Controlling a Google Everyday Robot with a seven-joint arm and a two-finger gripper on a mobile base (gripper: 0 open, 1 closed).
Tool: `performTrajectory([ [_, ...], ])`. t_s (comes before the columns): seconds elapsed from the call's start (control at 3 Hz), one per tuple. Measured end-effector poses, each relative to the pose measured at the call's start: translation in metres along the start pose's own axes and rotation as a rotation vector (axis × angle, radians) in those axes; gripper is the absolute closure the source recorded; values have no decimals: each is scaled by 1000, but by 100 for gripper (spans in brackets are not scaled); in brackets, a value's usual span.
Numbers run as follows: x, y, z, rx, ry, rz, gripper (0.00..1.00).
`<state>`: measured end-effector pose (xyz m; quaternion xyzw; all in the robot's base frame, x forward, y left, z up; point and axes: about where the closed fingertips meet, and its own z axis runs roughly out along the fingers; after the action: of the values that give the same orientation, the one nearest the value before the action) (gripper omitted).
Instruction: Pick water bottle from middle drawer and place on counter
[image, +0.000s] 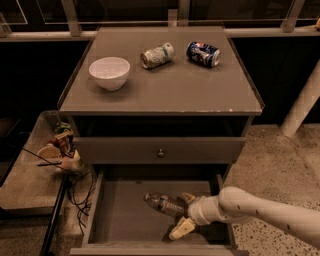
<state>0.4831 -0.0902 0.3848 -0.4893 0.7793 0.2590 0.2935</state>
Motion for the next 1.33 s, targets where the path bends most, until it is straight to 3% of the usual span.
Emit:
performTrajectory([
  [0.67, -6, -36, 36, 63, -5, -26, 0],
  [1.33, -7, -37, 37, 66, -5, -27, 41],
])
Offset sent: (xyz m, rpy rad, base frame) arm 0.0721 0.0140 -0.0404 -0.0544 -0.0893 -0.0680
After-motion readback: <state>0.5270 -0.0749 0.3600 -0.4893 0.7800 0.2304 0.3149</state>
